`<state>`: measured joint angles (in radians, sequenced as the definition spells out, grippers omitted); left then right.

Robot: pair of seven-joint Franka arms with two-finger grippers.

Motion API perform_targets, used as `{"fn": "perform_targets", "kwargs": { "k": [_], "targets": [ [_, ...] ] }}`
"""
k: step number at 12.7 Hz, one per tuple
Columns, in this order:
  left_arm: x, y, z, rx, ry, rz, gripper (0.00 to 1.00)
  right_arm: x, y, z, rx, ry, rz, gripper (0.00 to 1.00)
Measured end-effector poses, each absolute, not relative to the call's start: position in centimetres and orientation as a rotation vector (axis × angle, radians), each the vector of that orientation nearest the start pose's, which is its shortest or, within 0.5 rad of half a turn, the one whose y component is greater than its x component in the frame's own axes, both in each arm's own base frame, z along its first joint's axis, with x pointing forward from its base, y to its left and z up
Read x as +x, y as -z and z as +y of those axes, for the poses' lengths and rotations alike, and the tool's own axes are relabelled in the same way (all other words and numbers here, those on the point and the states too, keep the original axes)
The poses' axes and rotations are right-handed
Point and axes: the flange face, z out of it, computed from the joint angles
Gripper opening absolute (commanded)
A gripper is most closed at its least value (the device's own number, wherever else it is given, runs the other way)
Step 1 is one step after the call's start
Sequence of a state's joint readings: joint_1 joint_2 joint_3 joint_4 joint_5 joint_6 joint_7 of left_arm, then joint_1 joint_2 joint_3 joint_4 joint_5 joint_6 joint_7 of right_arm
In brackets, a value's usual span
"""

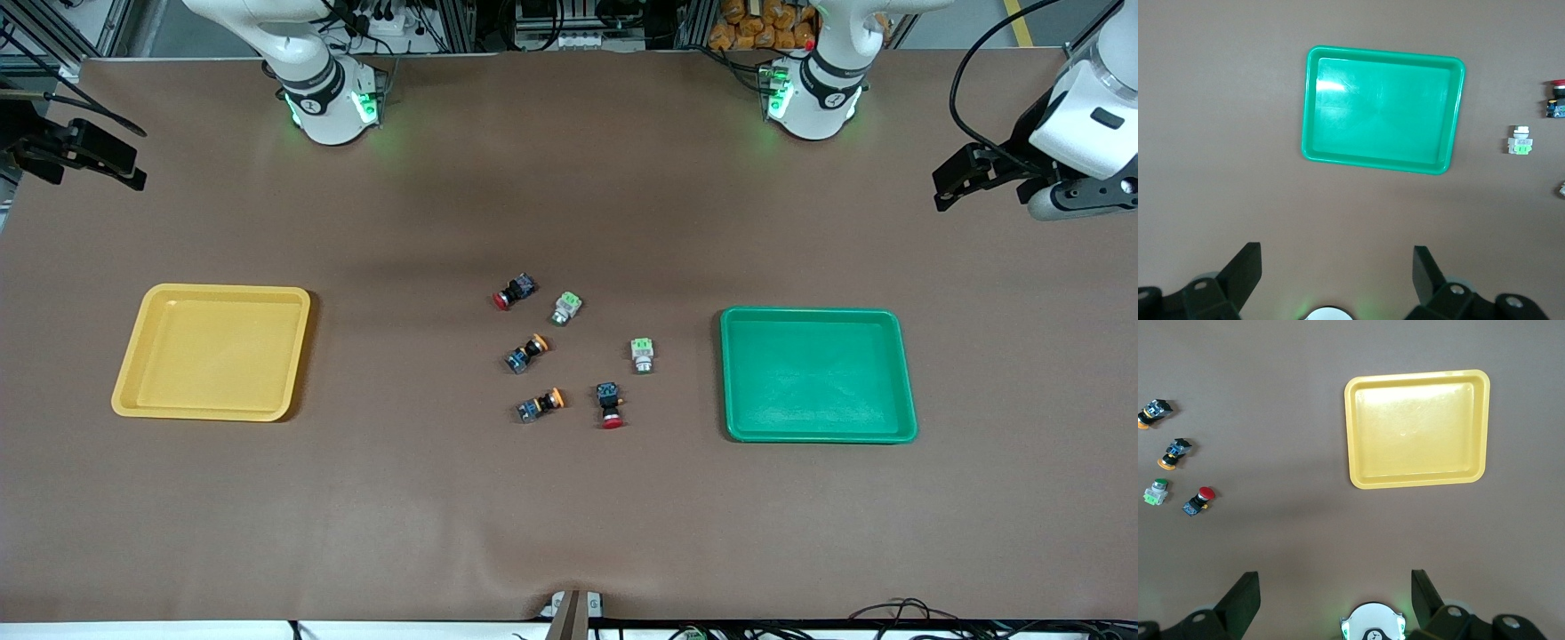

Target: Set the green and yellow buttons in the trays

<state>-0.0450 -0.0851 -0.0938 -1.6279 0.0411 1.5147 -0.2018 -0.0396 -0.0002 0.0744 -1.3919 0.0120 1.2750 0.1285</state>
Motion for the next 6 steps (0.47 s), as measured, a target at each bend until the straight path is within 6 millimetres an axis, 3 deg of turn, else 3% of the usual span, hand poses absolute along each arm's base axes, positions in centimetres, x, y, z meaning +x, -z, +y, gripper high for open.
{"fn": "perform_targets", "kwargs": {
  "k": [6],
  "targets": [
    [53.1, -63.5, -7.0, -3.091, -0.039, -0.089, 1.0, 51.9, -68.2, 2.2, -3.13, -0.194, 0.134, 1.0]
  ]
}}
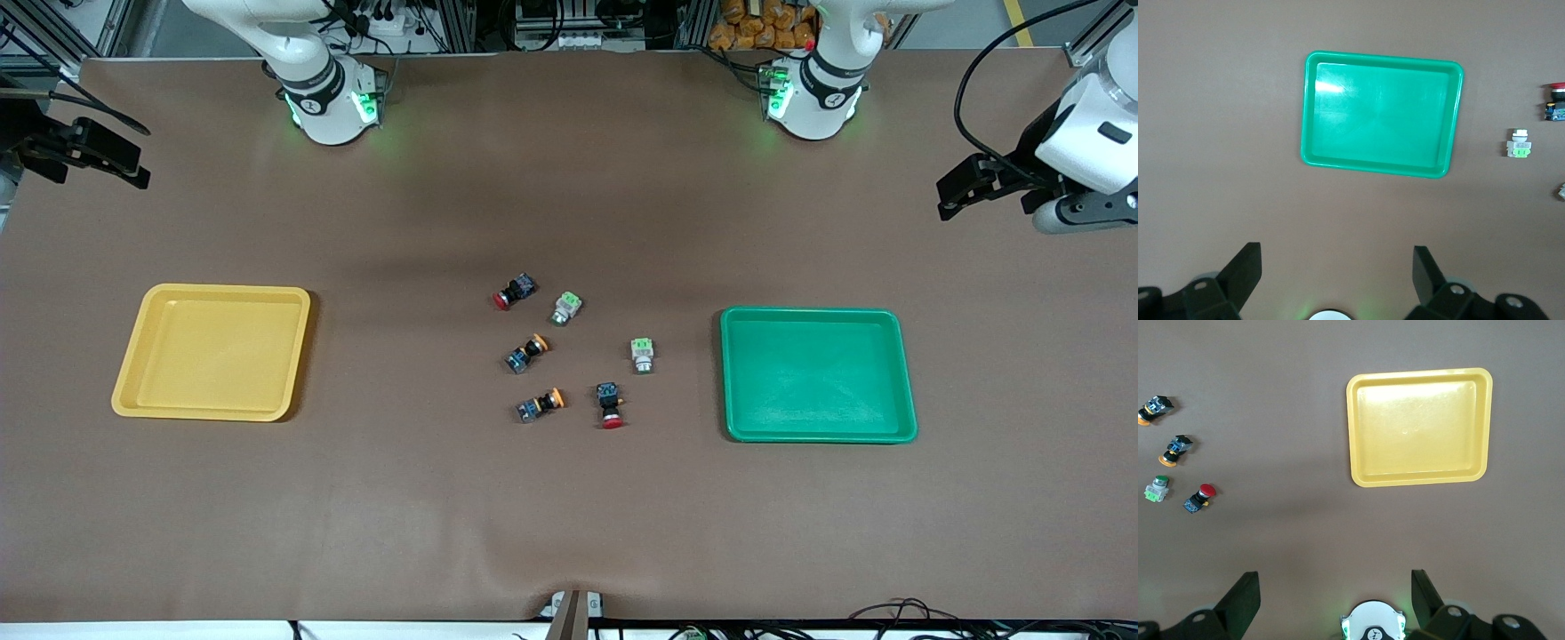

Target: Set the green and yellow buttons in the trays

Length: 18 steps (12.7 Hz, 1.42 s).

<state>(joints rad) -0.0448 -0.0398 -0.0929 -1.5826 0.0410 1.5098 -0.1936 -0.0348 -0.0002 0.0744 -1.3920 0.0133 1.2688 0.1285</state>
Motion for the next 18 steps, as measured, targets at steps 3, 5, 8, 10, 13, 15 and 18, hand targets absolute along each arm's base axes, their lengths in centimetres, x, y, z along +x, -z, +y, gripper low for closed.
{"fn": "perform_targets", "kwargs": {
  "k": [3, 5, 8, 10, 13, 15, 18],
  "targets": [
    [54.0, -62.5, -7.6, -3.09, -0.065, -0.071, 1.0, 51.9, -68.0, 2.5, -3.13, -0.204, 0.127, 1.0],
    [54.4, -61.9, -7.7, -3.089, -0.084, -0.069, 1.0, 51.9, -67.5, 2.8, -3.13, -0.226, 0.116, 1.0],
    [54.5, -61.6, -7.8, -3.089, -0.089, -0.065, 1.0, 52.0, -65.8, 3.7, -3.13, -0.287, 0.091, 1.0],
    [54.6, -61.6, -8.1, -3.09, -0.086, -0.059, 1.0, 52.1, -64.6, 4.4, -3.131, -0.321, 0.07, 1.0],
    [55.0, -60.9, -8.2, -3.089, -0.1, -0.057, 1.0, 52.7, -62.1, 5.6, -3.132, -0.352, 0.039, 1.0],
    [55.3, -60.2, -9.0, -3.09, -0.114, -0.058, 1.0, 53.5, -59.2, 6.3, -3.132, -0.358, 0.024, 1.0],
    [55.6, -57.6, -13.0, -3.072, -0.165, -0.175, 1.0, 54.5, -54.5, 8.1, -3.134, -0.356, 0.11, 1.0]
  ]
}}
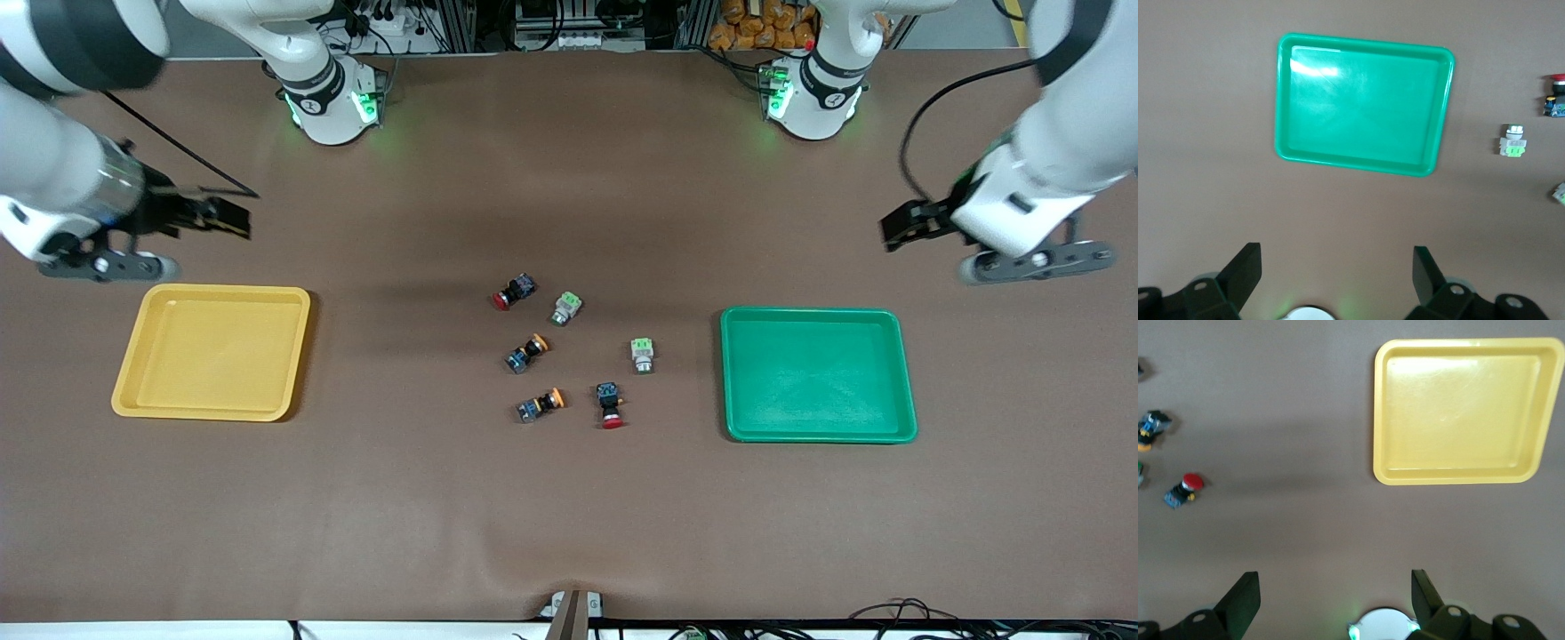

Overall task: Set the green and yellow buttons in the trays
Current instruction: 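Move the left gripper toward the green button while the right gripper reaches the yellow button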

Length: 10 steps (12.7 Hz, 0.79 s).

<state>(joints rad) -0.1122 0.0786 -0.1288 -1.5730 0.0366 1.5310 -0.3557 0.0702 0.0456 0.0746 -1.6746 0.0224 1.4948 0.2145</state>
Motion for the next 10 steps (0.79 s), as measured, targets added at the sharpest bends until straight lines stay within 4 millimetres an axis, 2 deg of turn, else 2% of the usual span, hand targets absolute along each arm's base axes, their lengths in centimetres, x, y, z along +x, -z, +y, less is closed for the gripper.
{"fn": "perform_targets", "kwargs": {
  "k": [6, 10],
  "targets": [
    [55.9, -48.1, -24.7, -3.002, -0.193, -0.503, 1.0, 56.3, -46.4, 14.6, -3.138, -0.347, 0.38, 1.0],
    [55.4, -42.5, -31.1, -3.069, -0.083, -0.486, 1.0, 57.4, -41.7, 18.9, -3.105, -0.297, 0.586, 1.0]
  ]
}}
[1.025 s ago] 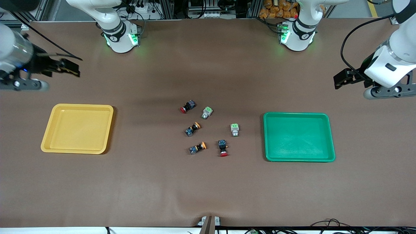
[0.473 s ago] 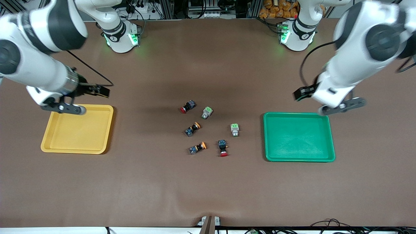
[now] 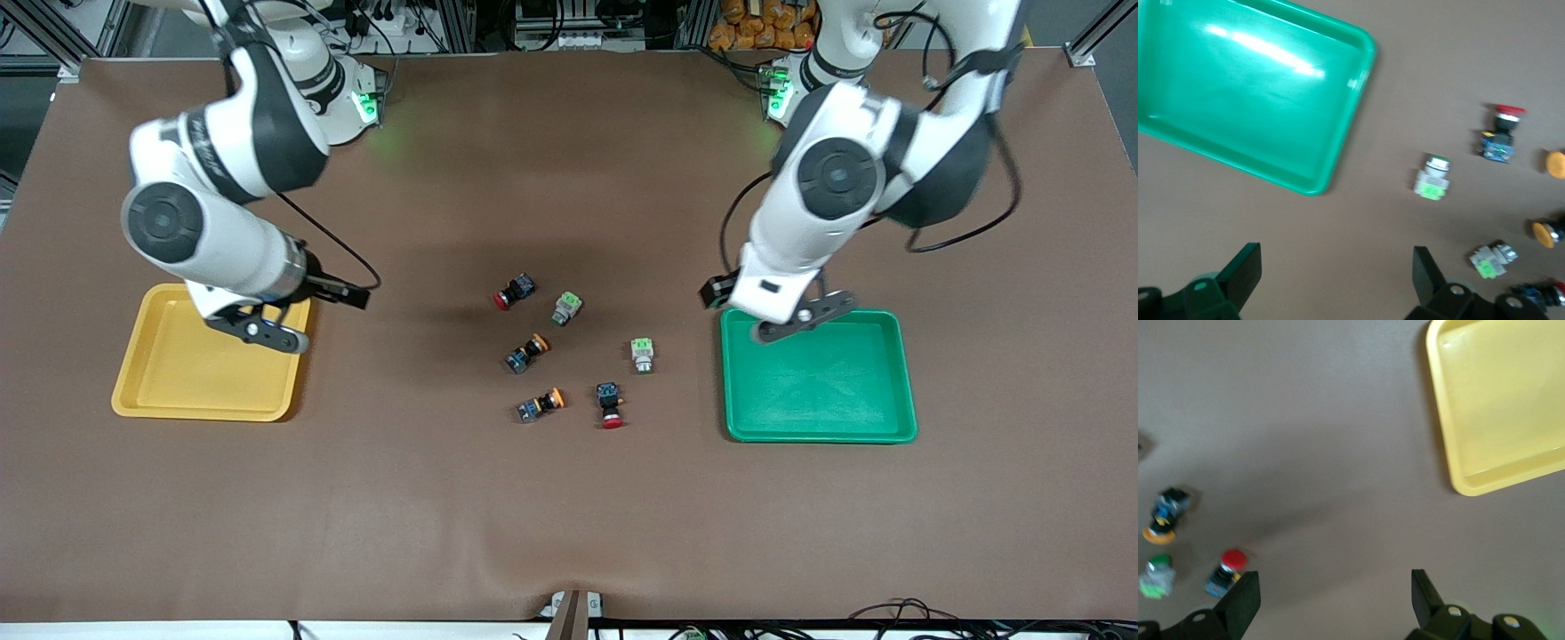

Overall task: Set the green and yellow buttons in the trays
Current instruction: 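Move the left gripper toward the green button while the right gripper reaches the yellow button, then grasp the green button with the left gripper while the right gripper grasps the yellow button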

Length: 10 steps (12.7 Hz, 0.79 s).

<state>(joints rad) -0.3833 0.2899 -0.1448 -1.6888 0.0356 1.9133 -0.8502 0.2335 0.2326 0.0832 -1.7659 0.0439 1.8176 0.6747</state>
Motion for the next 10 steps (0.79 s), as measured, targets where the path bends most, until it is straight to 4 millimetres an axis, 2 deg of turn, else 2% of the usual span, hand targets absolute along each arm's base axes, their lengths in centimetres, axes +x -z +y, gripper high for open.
{"fn": "perform_targets", "kwargs": {
  "k": [2, 3, 7, 10],
  "targets": [
    [54.9, -39.2, -34.2, -3.104, -0.048, -0.445, 1.0, 58.1, -39.6, 20.9, -3.061, -0.244, 0.726, 1.0],
    [55.0, -37.5, -35.2, -3.12, -0.036, -0.432, 1.0, 58.3, -38.5, 22.2, -3.028, -0.218, 0.802, 1.0],
    [55.8, -29.8, -37.4, -3.161, -0.018, -0.4, 1.0, 58.4, -33.5, 28.6, -2.895, -0.132, 1.059, 1.0],
    [55.4, -26.2, -38.6, -3.161, -0.046, -0.361, 1.0, 58.7, -30.1, 31.9, -2.792, -0.084, 1.203, 1.0]
  ]
}}
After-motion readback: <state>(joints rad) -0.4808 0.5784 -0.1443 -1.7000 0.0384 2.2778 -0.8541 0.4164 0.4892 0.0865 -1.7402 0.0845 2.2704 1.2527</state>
